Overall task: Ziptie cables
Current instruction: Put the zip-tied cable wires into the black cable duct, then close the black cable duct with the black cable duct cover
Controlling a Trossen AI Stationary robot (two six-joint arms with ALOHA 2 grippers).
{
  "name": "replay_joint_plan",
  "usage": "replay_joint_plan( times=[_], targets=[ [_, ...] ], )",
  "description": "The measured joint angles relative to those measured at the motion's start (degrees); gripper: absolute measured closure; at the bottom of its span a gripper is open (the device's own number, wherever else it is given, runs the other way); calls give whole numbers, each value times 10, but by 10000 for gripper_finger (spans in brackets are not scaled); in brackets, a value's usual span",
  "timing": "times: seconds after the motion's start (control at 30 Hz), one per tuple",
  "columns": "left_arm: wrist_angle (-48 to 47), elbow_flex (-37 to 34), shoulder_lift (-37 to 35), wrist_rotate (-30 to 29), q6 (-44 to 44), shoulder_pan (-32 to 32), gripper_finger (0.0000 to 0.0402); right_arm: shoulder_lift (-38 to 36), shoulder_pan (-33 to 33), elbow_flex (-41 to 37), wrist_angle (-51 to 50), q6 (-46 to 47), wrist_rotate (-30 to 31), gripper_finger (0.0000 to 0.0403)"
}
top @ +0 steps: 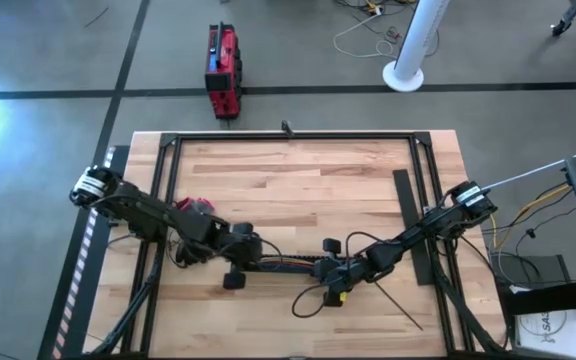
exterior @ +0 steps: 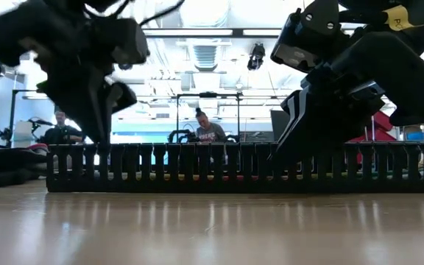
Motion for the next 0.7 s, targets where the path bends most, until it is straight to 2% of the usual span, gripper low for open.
replay_joint_plan(
  times=[0.2,0.43,0.57,0.7],
  targets=[
    [14,-1,-48,-3,-2,-1,330,5,0,-4,-13,-3,-7,368],
    [114,-23,-76,-130,17,-4,303,-4,0,3,-12,-12,-4,272],
    [184,-30,-76,-174,33,-4,294,-35,2,17,-14,-59,-1,221],
    [233,-33,-76,-194,36,-5,292,-87,3,29,-71,-80,2,186]
  ],
)
